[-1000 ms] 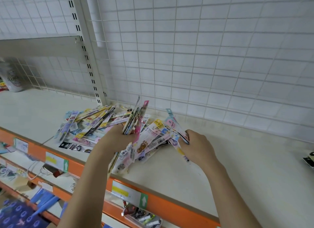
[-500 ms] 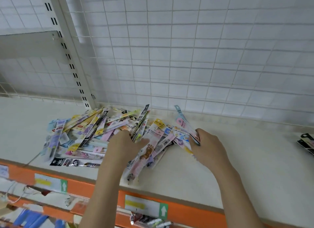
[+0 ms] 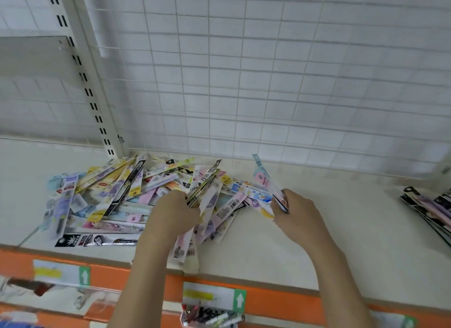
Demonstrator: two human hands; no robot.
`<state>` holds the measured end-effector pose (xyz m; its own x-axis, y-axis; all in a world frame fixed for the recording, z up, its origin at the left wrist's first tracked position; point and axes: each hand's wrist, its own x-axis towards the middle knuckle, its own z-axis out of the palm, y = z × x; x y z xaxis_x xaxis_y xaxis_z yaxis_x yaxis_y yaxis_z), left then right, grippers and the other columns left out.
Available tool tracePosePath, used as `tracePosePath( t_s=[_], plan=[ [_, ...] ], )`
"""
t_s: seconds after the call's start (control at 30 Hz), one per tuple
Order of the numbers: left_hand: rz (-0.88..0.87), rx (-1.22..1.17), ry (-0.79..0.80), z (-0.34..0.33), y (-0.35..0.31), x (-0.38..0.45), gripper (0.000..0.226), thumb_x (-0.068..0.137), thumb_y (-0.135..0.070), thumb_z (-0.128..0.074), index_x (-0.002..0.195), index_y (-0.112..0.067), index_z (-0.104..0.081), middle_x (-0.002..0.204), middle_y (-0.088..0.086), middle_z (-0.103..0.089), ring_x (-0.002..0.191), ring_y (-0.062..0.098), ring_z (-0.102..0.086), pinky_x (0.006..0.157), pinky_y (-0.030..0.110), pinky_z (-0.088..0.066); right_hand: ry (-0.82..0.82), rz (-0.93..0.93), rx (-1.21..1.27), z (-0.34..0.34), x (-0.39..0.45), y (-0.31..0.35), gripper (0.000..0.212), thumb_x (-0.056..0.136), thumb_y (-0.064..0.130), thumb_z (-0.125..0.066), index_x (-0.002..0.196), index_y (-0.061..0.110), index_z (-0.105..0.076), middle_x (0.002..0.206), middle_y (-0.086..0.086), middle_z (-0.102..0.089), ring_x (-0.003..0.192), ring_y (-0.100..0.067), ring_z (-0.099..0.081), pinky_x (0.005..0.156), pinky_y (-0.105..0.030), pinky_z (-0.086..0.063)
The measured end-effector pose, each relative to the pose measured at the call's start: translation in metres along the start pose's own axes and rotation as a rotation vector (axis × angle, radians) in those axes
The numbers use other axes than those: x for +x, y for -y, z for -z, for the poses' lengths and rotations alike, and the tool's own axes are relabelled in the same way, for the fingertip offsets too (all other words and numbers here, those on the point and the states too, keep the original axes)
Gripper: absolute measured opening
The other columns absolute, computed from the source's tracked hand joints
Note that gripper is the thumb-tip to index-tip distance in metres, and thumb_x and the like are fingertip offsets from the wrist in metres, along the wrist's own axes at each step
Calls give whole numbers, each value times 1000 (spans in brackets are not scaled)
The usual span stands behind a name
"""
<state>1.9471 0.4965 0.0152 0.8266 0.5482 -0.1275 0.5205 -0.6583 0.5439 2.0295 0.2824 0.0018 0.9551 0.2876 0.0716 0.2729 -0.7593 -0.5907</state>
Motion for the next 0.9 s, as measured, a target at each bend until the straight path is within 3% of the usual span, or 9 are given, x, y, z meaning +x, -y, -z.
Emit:
tracePosePath(
  t_s=[0.1, 0.27, 0.43, 0.5, 0.57, 0.67, 0.77, 0.9],
  plan=[
    [3, -70, -50, 11, 1, -1, 21, 86, -23, -56, 70, -12, -49, 61, 2, -50, 56, 13, -46, 48, 22, -33, 17, 26, -4, -1, 5, 4, 16, 91, 29, -48, 76, 28, -43, 88, -5, -65, 83, -29, -64, 72, -36, -51],
    [14, -306, -109, 23, 6, -10, 23, 89, -18, -55, 70, -5, -51, 62, 9, -48, 55, 20, -43, 52, 25, -31, 72, 36, -15, 1, 17, 7, 19, 90, 24, -49, 72, 18, -44, 83, -7, -62, 78, -31, -63, 66, -36, -50],
    [25, -474, -182, 25, 9, -14, 21, 92, -16, -48, 94, 3, -58, 80, 20, -61, 72, 32, -56, 66, 34, -43, 97, 41, -89, 4, 32, 3, 30, 90, 19, -48, 62, 21, -37, 68, 1, -50, 57, -17, -48, 47, -26, -33],
    [43, -535, -190, 24, 7, -15, 14, 89, -11, -47, 94, -1, -56, 82, 19, -66, 85, 39, -63, 77, 44, -50, 99, 31, -99, 4, 39, 2, 30, 89, 19, -50, 62, 20, -38, 67, 1, -49, 60, -20, -47, 47, -26, -32],
    [59, -588, -193, 22, 5, -17, 8, 88, -7, -47, 94, -3, -51, 72, 12, -61, 79, 36, -62, 72, 42, -50, 89, 7, -92, 5, 48, -1, 30, 87, 20, -55, 62, 19, -40, 66, 0, -49, 61, -22, -47, 48, -27, -33],
    [74, -583, -221, 21, 5, -18, 10, 89, -8, -48, 80, -8, -44, 62, 6, -45, 56, 22, -45, 52, 27, -34, 130, 18, -177, 10, 57, -4, 30, 81, 23, -65, 62, 19, -42, 70, 0, -47, 63, -21, -48, 47, -27, -32],
    [75, -536, -217, 21, 8, -14, 26, 88, -12, -54, 67, -12, -38, 57, 5, -39, 51, 21, -37, 50, 26, -31, 210, 25, -210, 8, 61, -9, 30, 76, 29, -70, 62, 18, -45, 70, 1, -46, 62, -21, -50, 49, -26, -34],
    [56, -463, -207, 18, 5, -11, 25, 86, -18, -61, 67, -9, -48, 59, 6, -45, 54, 23, -43, 59, 30, -41, 163, 17, -232, 9, 65, -15, 22, 83, 31, -63, 68, 20, -50, 70, 3, -53, 73, -25, -57, 54, -28, -37]
  ],
)
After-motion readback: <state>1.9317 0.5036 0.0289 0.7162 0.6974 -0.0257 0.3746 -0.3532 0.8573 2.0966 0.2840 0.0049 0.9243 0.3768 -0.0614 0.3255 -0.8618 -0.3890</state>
